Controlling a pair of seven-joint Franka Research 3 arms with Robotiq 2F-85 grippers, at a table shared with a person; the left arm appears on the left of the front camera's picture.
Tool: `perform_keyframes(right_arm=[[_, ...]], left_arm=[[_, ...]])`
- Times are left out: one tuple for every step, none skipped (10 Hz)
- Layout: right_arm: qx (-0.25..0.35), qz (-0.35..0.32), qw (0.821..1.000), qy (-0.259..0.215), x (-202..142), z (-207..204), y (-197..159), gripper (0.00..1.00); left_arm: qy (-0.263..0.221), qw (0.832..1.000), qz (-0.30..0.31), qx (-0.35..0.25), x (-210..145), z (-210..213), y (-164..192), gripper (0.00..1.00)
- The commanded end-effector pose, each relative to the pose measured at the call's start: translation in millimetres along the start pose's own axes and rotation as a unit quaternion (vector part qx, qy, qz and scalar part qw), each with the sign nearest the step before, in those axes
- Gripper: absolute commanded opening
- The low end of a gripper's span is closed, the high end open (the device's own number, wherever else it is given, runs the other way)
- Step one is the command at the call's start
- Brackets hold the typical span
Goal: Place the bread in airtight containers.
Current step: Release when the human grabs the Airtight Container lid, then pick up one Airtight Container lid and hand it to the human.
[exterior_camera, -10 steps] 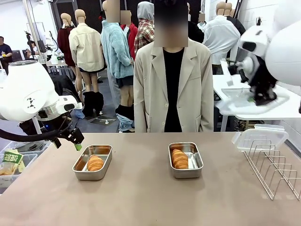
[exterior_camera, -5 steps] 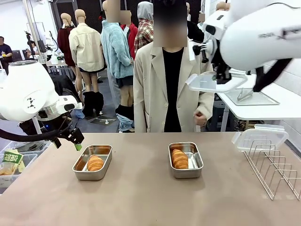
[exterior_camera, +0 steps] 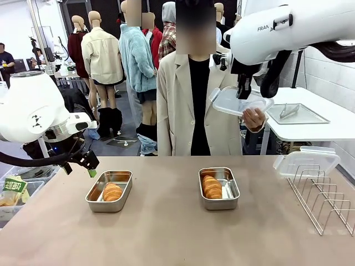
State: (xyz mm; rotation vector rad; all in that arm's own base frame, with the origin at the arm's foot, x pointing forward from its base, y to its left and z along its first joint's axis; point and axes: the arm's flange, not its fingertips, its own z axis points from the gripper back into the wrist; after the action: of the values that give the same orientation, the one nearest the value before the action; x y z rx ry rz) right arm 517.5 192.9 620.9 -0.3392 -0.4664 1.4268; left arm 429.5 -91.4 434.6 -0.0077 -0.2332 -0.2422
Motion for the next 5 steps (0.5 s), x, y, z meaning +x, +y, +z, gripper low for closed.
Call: perform_keyframes(right_arm=[[0.009, -0.010, 1.000, 0.006, 5.2, 6.4, -2.4, 0.00], [0.016, -0.012, 1.000, 0.010, 5.1, 3.6, -3.8, 0.00], [0.019, -0.013, 1.000, 0.012, 4.6, 2.5, -4.6, 0.00], [0.023, -0.017, 0.999, 0.014, 3.9, 6.2, -2.9, 0.14], [0.025, -0.016, 0.999, 0.014, 2.8, 10.9, -0.7, 0.34]], left_arm=[[-0.004, 1.000, 0.008, 0.003, 0.8, 0.1, -0.6, 1.00], [-0.004, 1.000, 0.008, 0.003, 0.8, 0.1, -0.6, 1.00], [-0.004, 1.000, 0.008, 0.003, 0.8, 0.1, -0.6, 1.00], [-0.004, 1.000, 0.008, 0.003, 0.8, 0.1, -0.6, 1.00], [-0.004, 1.000, 0.008, 0.003, 0.8, 0.1, -0.6, 1.00]])
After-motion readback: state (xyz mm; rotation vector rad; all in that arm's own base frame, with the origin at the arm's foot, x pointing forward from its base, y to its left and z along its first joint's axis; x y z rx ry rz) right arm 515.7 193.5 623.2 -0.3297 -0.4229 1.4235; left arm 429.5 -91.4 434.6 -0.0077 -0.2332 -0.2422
